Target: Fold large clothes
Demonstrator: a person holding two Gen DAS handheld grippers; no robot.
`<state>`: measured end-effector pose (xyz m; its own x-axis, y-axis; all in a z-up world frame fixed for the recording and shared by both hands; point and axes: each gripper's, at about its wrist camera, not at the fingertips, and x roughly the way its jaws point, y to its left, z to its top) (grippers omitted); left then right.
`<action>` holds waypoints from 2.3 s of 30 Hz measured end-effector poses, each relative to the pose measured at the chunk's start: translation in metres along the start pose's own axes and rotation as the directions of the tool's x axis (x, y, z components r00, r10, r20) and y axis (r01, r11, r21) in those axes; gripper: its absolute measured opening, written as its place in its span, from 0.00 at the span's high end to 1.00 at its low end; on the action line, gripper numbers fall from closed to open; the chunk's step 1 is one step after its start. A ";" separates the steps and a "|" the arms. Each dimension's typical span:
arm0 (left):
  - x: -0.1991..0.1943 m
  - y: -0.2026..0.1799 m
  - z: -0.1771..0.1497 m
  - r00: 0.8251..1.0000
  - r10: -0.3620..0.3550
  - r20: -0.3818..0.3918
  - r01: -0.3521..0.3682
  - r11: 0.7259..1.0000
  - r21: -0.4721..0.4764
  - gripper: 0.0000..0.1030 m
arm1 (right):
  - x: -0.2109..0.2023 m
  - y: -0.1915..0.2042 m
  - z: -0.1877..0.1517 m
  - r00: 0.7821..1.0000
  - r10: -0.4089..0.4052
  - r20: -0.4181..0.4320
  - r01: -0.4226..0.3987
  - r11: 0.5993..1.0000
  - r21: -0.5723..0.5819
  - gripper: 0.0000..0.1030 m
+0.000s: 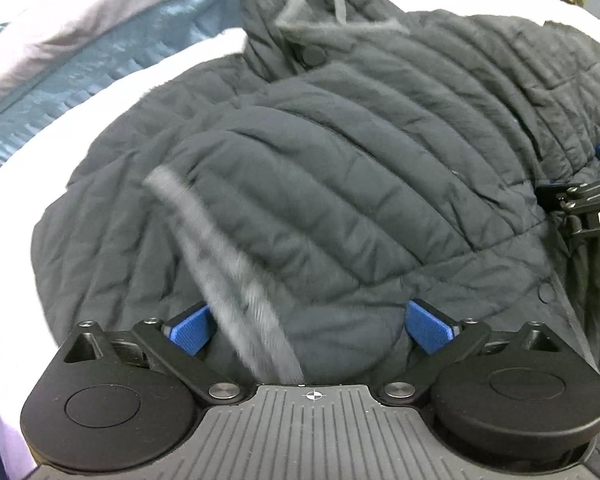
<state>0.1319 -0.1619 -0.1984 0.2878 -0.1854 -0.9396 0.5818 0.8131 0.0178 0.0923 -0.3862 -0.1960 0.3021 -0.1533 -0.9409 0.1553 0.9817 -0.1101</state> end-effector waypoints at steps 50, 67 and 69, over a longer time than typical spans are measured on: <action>-0.082 0.019 -0.266 0.939 -0.342 -0.026 0.339 0.936 -0.093 0.00 | -0.124 -0.121 -0.293 0.937 0.341 -0.070 -0.312 0.911 0.270 0.40; -0.157 0.057 -0.246 0.846 -0.531 0.041 0.533 0.845 -0.052 0.53 | -0.182 -0.108 -0.279 0.907 0.420 0.013 -0.407 0.870 0.277 0.86; -0.163 0.058 -0.250 0.846 -0.534 0.003 0.533 0.845 -0.026 0.55 | -0.198 -0.113 -0.275 0.887 0.460 0.033 -0.450 0.846 0.287 0.87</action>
<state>-0.0716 0.0539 -0.1295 -0.0649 -0.5921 -0.8033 0.6253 0.6032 -0.4952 -0.2437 -0.4354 -0.0851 0.3701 0.3123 -0.8749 0.2656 0.8669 0.4219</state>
